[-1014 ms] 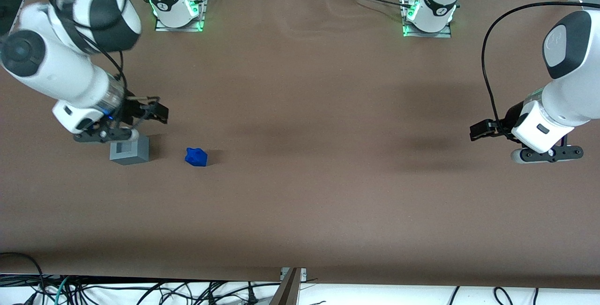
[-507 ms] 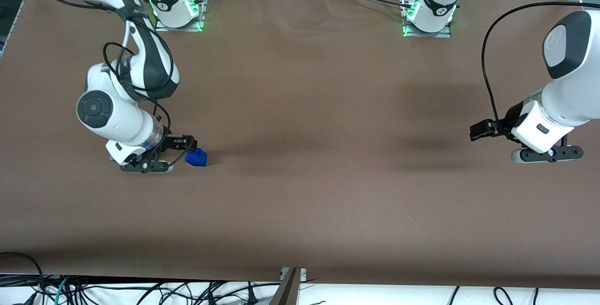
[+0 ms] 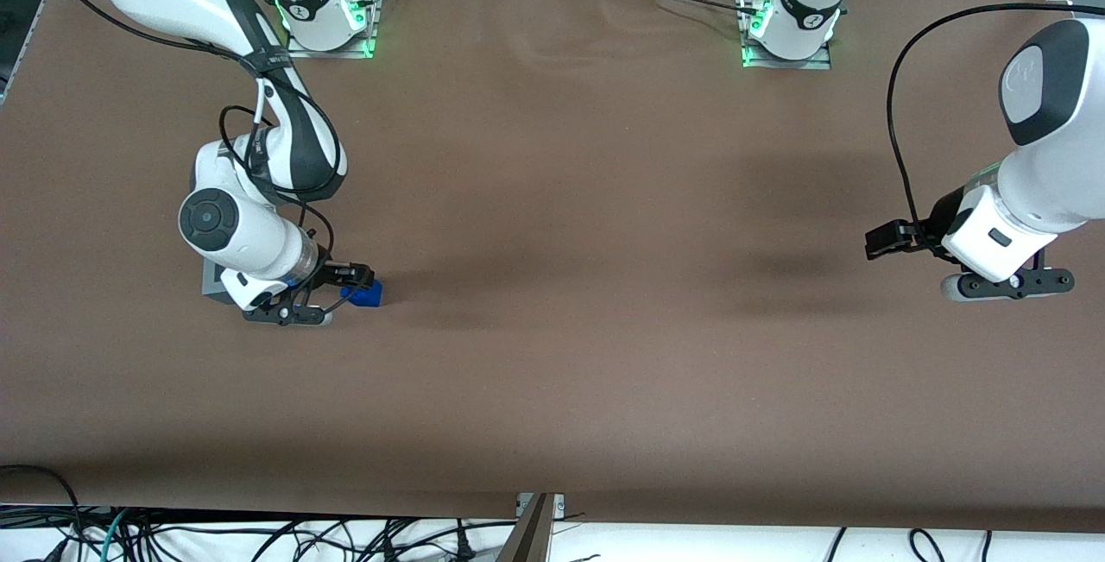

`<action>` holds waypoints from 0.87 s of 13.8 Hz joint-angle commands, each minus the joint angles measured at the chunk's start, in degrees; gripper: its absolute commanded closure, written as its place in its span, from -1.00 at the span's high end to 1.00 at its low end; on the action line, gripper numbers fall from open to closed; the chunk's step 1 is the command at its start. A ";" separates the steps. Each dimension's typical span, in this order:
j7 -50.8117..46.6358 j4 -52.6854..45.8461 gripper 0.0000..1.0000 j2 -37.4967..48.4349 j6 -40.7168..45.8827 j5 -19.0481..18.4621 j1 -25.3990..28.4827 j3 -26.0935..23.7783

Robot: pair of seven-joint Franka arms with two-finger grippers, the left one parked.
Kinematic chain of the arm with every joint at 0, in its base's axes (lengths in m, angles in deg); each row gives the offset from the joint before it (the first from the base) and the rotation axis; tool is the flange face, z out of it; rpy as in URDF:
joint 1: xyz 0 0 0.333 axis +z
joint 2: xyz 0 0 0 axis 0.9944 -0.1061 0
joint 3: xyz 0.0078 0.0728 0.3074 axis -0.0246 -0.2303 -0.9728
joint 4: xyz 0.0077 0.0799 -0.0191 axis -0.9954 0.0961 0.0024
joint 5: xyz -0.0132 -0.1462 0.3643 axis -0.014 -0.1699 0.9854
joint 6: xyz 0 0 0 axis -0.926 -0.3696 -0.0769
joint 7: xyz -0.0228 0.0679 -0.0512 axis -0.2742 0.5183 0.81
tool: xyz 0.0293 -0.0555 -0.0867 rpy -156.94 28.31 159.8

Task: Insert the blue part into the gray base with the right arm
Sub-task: 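Move the open right gripper down over the blue block, then close the right gripper on the blue block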

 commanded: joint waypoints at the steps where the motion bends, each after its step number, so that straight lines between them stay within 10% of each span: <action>1: -0.84 0.52 0.98 -1.55 -2.62 0.13 0.66 -0.16; 12: -0.75 0.78 0.98 -4.90 -5.70 -0.05 1.37 -0.07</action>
